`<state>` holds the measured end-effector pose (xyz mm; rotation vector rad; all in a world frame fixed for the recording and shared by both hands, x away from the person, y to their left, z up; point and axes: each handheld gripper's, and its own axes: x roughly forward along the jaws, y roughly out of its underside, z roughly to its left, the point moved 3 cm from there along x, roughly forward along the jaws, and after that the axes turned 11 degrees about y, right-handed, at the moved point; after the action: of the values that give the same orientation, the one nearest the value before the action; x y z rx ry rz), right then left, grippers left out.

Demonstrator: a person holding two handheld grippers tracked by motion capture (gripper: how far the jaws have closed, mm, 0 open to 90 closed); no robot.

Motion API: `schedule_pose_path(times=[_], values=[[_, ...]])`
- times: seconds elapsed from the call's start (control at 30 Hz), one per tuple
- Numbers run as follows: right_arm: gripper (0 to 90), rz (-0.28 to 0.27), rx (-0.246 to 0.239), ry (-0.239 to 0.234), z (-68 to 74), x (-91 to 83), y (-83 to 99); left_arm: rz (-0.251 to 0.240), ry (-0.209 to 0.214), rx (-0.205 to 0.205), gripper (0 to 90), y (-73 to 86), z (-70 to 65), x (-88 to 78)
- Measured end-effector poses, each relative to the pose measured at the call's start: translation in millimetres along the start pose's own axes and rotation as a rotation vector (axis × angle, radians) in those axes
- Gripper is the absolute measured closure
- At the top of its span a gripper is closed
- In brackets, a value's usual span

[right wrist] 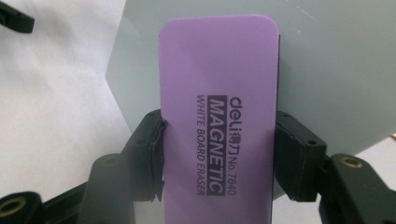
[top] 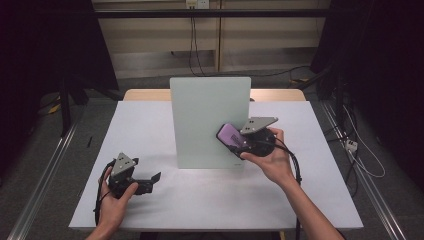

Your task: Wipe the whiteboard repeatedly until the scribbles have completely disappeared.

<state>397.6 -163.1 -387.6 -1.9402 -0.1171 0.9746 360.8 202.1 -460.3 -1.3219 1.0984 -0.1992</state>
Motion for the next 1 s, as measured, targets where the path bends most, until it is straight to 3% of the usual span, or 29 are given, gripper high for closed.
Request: schedule_pose_path(times=[0.4, 0.5, 0.87, 1.0], values=[[41.9, 0.046, -0.011, -0.040, 11.8, 8.6, 15.8, 0.002, 0.000, 0.000, 4.6, 0.2, -0.1, 0.6], [41.9, 0.040, -0.015, -0.034, 9.2, 7.0, 9.8, 0.003, -0.001, 0.001, 4.6, 0.0, -0.1, 1.3], [41.9, -0.061, 0.013, 0.029, -11.1, -5.3, -32.9, 0.000, 0.003, 0.001, 4.6, 0.4, 0.2, 0.0], [41.9, -0.068, 0.015, 0.025, -7.4, -1.7, -34.3, 0.003, 0.001, 0.001, 4.6, 0.4, 0.2, 0.5]])
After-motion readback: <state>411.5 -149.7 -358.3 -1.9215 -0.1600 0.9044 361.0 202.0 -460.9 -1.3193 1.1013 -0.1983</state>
